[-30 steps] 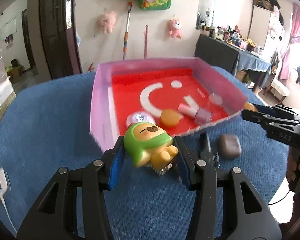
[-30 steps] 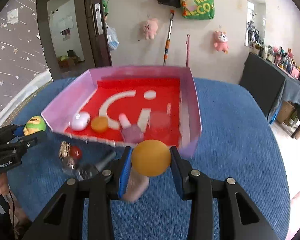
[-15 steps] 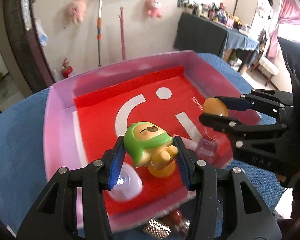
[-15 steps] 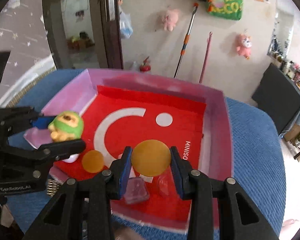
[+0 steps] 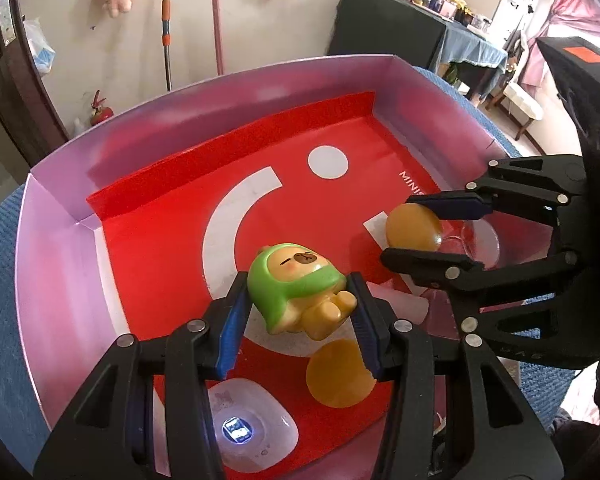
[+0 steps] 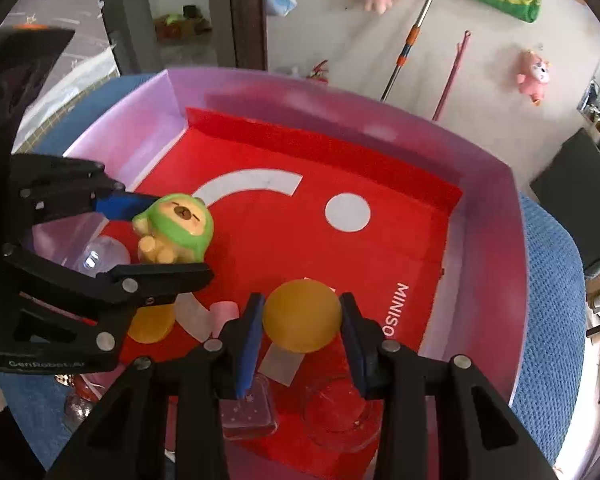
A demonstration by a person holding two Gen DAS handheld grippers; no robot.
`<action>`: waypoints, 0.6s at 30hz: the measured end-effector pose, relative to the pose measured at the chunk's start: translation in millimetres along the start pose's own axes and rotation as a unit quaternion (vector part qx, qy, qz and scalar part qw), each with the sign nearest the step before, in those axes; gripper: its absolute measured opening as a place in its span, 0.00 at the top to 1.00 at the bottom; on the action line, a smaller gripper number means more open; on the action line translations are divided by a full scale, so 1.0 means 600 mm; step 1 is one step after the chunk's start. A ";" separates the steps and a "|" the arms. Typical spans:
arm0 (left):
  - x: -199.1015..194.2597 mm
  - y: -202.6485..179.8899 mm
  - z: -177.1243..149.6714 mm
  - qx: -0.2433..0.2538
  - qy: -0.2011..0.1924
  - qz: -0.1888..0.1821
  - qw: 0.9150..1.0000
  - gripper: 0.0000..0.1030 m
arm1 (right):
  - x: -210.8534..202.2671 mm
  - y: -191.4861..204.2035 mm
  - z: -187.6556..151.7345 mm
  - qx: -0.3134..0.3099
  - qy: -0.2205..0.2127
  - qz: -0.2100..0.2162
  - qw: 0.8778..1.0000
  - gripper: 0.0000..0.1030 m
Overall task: Organize rigid objects
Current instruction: 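Carry the toy figure into the box with the left tool while the right tool carries the sponge, then open the left tool to drop the toy while the right tool releases the sponge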
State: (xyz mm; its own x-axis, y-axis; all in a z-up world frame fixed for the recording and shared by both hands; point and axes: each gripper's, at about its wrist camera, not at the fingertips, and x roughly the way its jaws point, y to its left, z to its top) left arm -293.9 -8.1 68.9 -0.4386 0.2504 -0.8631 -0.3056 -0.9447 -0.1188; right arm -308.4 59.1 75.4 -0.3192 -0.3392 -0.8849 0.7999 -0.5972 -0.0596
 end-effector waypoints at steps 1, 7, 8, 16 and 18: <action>0.002 0.000 -0.001 -0.001 0.002 0.000 1.000 0.56 | 0.004 0.000 0.000 -0.003 0.006 -0.001 1.000 0.61; 0.020 -0.002 -0.006 -0.003 0.014 -0.003 1.000 0.55 | 0.015 -0.001 -0.004 -0.007 0.016 -0.004 1.000 0.61; 0.020 -0.002 -0.006 -0.003 0.014 -0.002 1.000 0.55 | 0.015 -0.001 -0.005 -0.007 0.017 -0.003 1.000 0.61; 0.016 0.002 -0.009 -0.005 0.012 0.000 1.000 0.55 | 0.019 0.005 -0.009 -0.007 0.021 -0.003 1.000 0.61; 0.016 0.002 -0.010 -0.003 0.010 0.003 1.000 0.55 | 0.020 0.005 -0.005 -0.008 0.022 -0.004 1.000 0.61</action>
State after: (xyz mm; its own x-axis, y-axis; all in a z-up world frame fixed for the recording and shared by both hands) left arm -293.6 -7.9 57.6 -0.4231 0.2410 -0.8735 -0.2973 -0.9475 -0.1174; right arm -308.3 55.4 63.4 -0.3035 -0.3027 -0.9035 0.8056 -0.5878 -0.0737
